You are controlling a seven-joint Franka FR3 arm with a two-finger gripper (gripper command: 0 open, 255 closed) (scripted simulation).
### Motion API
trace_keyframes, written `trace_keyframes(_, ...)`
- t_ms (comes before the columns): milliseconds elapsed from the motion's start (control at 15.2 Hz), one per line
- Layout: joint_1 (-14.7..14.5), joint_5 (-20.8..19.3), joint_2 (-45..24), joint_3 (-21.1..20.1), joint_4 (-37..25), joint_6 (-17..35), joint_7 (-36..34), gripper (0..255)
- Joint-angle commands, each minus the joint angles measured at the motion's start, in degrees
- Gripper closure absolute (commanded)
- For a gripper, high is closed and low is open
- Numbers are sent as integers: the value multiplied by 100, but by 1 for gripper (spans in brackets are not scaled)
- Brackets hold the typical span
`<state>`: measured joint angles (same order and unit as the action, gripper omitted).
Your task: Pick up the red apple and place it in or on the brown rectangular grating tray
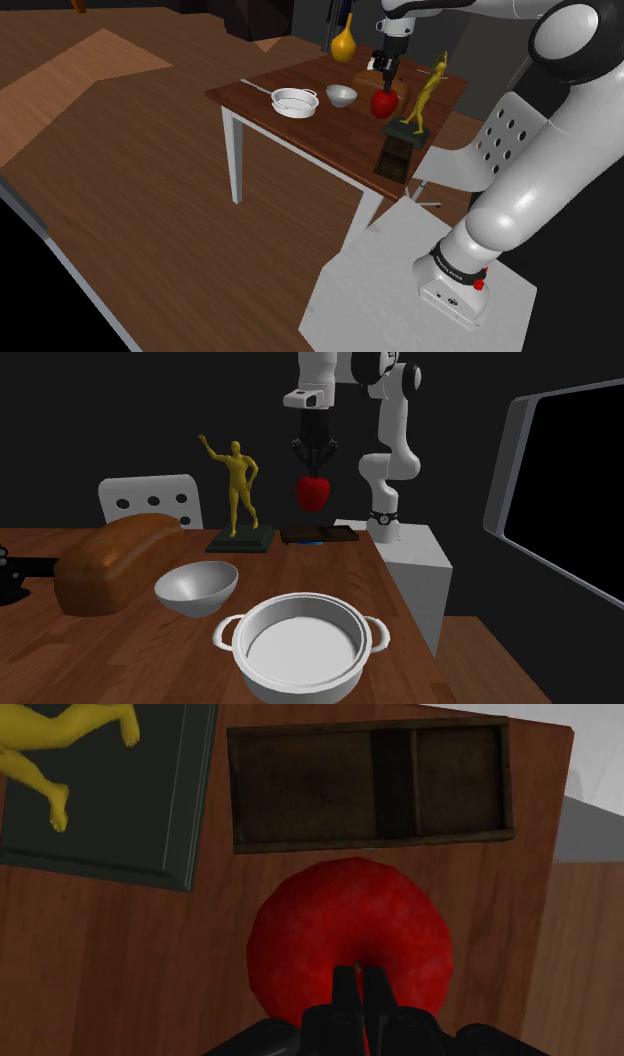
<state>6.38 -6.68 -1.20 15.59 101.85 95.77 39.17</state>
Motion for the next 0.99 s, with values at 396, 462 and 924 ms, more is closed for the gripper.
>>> trace_keyframes(396,150,-461,1608,75,1160,-372,148,255)
trace_keyframes(462,178,-517,1802,80,1269,-447,173,255)
trace_keyframes(924,227,-598,2018,115,1851,-73,144,255)
